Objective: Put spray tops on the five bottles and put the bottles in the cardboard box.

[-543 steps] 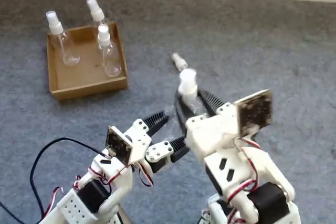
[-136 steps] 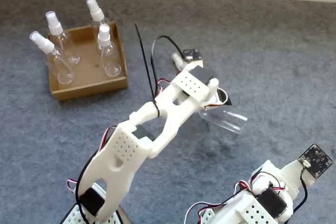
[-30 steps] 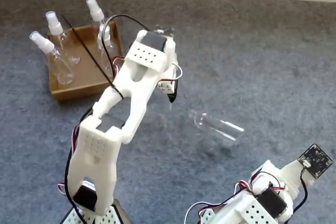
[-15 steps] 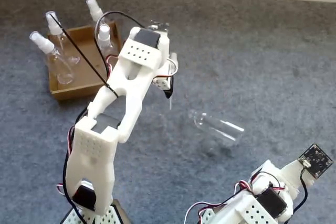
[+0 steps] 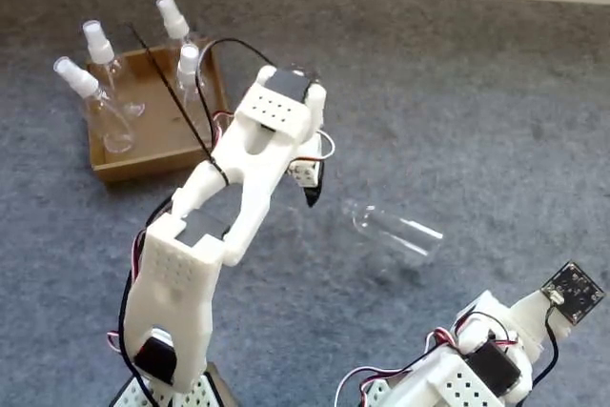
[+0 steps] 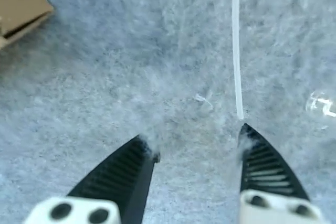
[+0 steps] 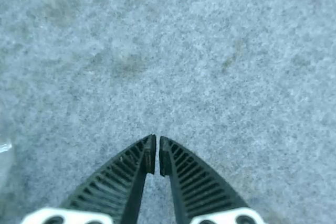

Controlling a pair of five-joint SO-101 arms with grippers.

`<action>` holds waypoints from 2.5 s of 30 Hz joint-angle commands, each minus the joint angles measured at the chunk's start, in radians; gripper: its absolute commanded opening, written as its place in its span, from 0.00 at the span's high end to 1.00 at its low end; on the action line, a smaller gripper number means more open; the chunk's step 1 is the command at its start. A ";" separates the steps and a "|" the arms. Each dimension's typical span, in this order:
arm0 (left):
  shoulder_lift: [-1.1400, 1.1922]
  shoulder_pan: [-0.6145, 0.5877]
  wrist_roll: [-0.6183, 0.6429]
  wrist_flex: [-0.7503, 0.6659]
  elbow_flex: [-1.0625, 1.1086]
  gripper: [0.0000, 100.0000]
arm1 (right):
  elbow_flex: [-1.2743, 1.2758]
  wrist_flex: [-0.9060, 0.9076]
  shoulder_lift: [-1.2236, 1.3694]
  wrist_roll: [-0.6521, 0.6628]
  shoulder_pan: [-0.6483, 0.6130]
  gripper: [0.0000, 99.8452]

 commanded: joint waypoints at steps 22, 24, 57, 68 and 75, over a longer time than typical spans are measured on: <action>-0.065 0.013 -0.009 0.011 0.101 0.81 | 0.117 0.004 -0.013 -0.003 0.012 0.99; -0.065 0.010 -0.009 0.011 0.099 0.81 | 0.117 0.004 -0.013 -0.003 0.012 0.99; -0.071 0.007 -0.005 0.012 0.096 0.81 | 0.117 0.004 -0.013 -0.003 0.012 0.99; -0.073 0.015 -0.009 0.015 0.094 0.66 | 0.117 0.004 -0.013 -0.003 0.012 0.99; -0.074 0.122 0.017 0.012 0.085 0.40 | 0.117 0.004 -0.013 -0.003 0.012 0.99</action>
